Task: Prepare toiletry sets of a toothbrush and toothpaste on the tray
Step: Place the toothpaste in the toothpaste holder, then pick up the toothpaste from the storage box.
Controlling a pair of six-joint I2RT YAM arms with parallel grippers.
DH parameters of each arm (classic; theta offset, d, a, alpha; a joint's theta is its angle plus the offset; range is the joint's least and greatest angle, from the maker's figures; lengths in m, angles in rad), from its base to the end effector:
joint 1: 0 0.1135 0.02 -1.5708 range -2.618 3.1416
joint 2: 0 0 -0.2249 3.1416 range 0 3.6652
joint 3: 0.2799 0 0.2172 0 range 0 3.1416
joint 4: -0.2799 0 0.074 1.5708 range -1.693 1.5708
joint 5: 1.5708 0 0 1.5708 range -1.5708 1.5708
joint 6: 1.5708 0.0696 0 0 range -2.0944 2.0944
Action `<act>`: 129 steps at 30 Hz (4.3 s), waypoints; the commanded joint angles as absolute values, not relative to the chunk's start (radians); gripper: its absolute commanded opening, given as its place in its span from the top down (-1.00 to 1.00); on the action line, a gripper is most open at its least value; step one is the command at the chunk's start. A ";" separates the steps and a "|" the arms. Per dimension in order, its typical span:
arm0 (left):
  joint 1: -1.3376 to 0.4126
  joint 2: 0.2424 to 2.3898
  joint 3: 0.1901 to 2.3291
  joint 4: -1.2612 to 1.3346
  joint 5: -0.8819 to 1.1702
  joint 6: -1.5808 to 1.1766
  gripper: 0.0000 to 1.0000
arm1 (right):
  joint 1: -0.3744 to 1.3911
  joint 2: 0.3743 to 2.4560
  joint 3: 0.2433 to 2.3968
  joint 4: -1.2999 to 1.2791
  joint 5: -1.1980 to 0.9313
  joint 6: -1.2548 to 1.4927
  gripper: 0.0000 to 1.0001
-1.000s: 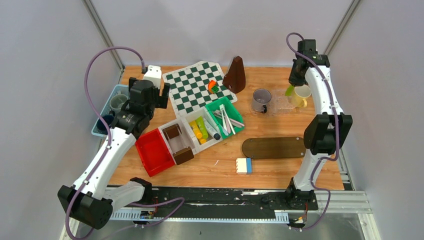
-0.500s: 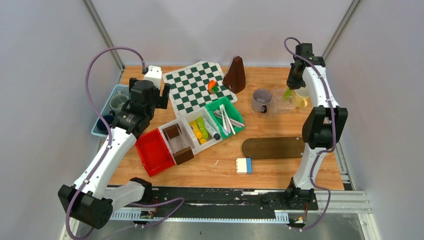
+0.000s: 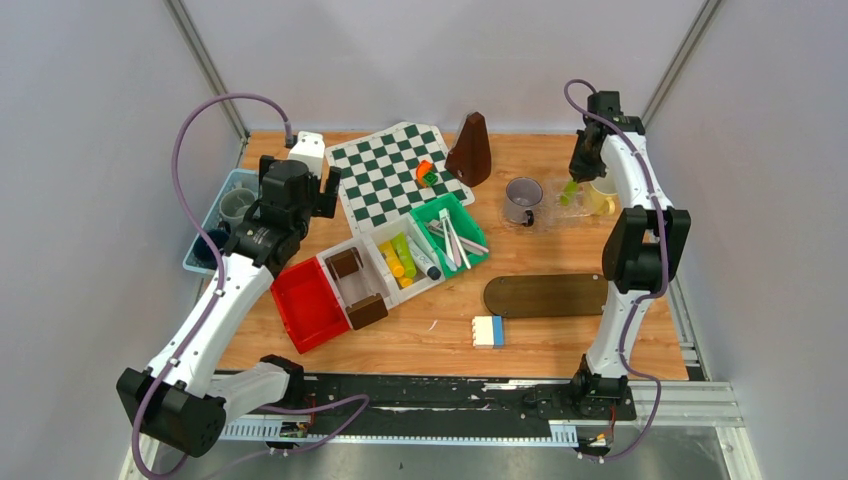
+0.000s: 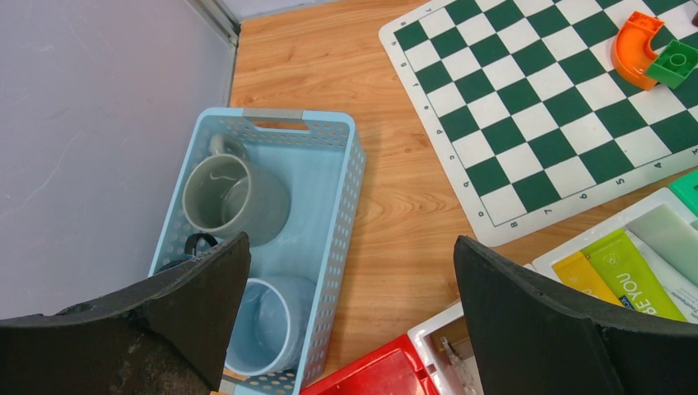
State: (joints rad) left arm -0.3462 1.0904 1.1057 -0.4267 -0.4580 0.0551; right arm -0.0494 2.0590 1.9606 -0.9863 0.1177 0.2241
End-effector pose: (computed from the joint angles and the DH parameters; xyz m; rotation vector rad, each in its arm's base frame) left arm 0.2446 -0.0555 0.3216 0.0958 1.9442 0.2610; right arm 0.4051 -0.0282 0.2248 0.3990 2.6159 -0.0981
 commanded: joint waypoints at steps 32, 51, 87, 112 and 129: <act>-0.342 1.083 1.106 -0.388 -0.475 0.073 -1.00 | -0.061 2.014 2.030 -0.934 0.147 0.211 0.91; -0.342 1.087 1.108 -0.390 -0.468 0.074 -1.00 | -0.060 2.008 2.016 -0.943 0.134 0.215 0.55; -0.342 1.046 1.119 -0.396 -0.347 0.039 -1.00 | 0.633 1.313 1.268 -0.406 -0.124 0.173 -0.45; -0.342 1.078 1.131 -0.417 -0.331 0.013 -1.00 | 0.871 1.509 0.961 0.106 -0.326 -0.558 -0.40; -0.342 1.065 1.131 -0.416 -0.342 0.023 -1.00 | 0.938 1.699 1.018 0.131 -0.256 -0.812 -0.20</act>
